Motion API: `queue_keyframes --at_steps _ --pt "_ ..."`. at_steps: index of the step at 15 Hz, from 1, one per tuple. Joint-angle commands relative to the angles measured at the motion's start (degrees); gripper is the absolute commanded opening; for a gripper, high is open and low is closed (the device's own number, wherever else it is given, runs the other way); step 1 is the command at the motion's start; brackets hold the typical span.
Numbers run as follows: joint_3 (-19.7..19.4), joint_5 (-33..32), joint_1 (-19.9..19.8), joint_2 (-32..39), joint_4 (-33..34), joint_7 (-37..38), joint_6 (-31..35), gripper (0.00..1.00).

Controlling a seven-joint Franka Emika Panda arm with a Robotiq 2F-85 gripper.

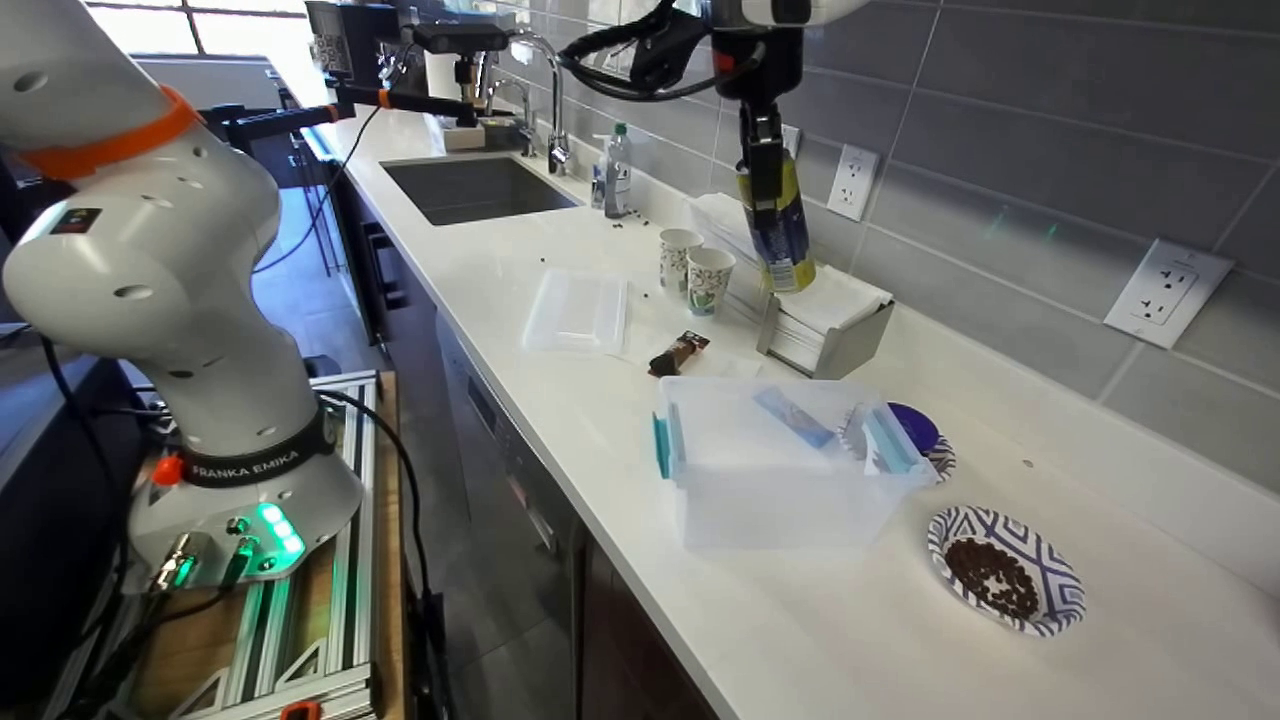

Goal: Put the yellow and blue can in the clear container.

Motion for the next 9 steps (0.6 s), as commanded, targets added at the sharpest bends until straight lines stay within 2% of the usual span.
queue_keyframes --at_steps 1,5,9 --pt "0.5 -1.8 -2.6 2.7 3.7 7.3 -1.7 0.39" --pt "-0.6 -1.4 -4.2 6.3 7.8 11.5 -2.7 0.39" --pt "-2.4 -1.1 -5.4 11.5 13.5 14.1 -7.1 0.39"
